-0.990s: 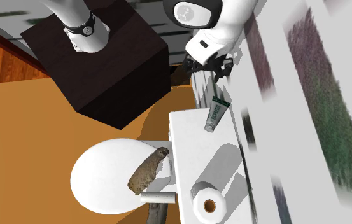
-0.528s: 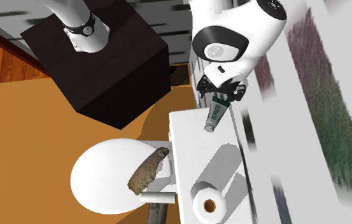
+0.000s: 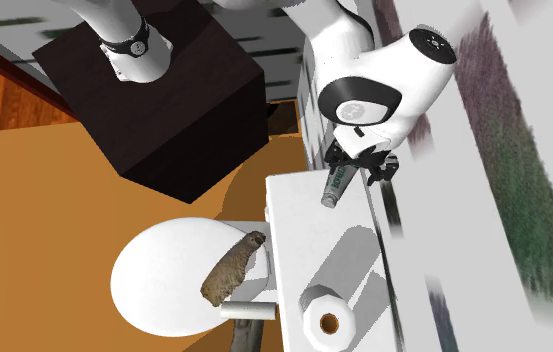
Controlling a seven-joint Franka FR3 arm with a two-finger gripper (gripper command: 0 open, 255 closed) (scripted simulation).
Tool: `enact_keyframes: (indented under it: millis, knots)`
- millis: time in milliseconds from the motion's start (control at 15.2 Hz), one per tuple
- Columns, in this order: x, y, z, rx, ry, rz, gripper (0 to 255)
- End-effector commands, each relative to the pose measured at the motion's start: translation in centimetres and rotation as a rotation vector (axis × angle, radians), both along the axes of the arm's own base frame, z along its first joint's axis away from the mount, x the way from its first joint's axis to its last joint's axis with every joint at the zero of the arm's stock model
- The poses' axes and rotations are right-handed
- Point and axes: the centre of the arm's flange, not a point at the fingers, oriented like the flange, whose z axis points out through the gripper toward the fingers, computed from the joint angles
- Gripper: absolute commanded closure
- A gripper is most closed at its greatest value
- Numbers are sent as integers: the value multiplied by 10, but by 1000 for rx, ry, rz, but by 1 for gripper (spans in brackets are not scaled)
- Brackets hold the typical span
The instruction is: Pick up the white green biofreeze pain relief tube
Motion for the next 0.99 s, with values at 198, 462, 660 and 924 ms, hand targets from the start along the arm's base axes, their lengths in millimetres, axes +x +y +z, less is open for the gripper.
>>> enact_keyframes:
  millis: [198, 462, 660, 924]
  knots:
    - [-1, -5, -45, -45, 60, -33, 0]
    - [4, 0, -34, -43, 62, -33, 255]
    - [6, 2, -26, -42, 63, -33, 255]
    - [-1, -5, -45, -45, 60, -33, 255]
